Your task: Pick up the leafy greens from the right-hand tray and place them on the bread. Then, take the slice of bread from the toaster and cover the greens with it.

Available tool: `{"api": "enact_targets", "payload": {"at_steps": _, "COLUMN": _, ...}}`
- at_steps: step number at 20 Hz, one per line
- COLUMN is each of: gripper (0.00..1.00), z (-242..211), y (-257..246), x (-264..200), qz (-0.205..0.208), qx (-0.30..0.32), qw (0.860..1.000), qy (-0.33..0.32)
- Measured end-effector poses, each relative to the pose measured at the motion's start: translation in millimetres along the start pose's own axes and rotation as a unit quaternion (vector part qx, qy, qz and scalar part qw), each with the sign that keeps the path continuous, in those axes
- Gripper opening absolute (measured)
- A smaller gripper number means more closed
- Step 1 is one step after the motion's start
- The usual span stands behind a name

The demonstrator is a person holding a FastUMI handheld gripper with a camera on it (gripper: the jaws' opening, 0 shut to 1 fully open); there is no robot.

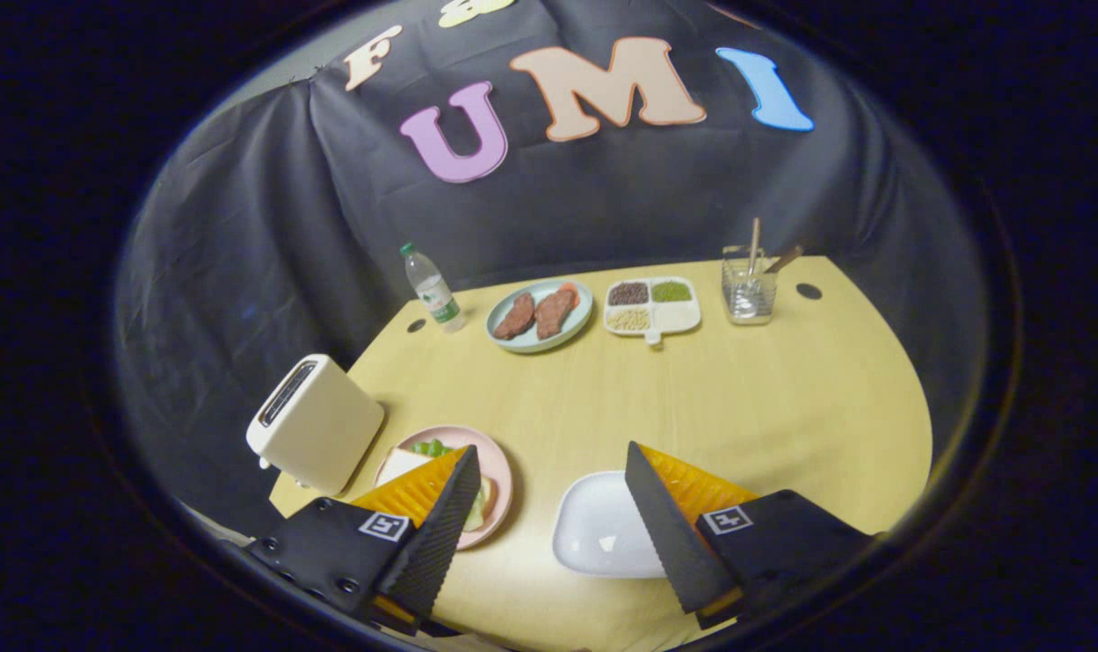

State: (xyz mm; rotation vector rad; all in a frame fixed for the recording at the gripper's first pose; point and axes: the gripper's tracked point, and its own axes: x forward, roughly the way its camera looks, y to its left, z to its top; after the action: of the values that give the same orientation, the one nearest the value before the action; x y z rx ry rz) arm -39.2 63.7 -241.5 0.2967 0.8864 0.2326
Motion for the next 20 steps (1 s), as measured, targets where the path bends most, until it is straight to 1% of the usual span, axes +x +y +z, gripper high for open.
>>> {"api": "enact_targets", "payload": {"at_steps": 3, "gripper": 1.0, "z": 28.7, "y": -21.0, "x": -17.1, "qz": -0.026, "qx": -0.015, "qw": 0.998, "qy": -0.058}}
{"api": "enact_targets", "payload": {"at_steps": 6, "gripper": 1.0, "z": 58.8, "y": -39.2, "x": -34.6, "qz": -0.055, "qx": -0.034, "qw": 0.991, "qy": -0.117}}
{"api": "enact_targets", "payload": {"at_steps": 9, "gripper": 1.0, "z": 85.6, "y": -51.1, "x": -55.6, "qz": -0.079, "qx": -0.05, "qw": 0.98, "qy": -0.175}}
{"api": "enact_targets", "payload": {"at_steps": 12, "gripper": 1.0, "z": 108.8, "y": -67.8, "x": -77.4, "qz": -0.11, "qx": -0.072, "qw": 0.966, "qy": -0.222}}
{"api": "enact_targets", "payload": {"at_steps": 17, "gripper": 1.0, "z": 144.1, "y": -62.9, "x": -116.0, "qz": -0.117, "qx": -0.086, "qw": 0.935, "qy": -0.323}}
{"api": "enact_targets", "payload": {"at_steps": 20, "gripper": 1.0, "z": 154.1, "y": -64.7, "x": -126.3, "qz": -0.116, "qx": -0.076, "qw": 0.928, "qy": -0.347}}
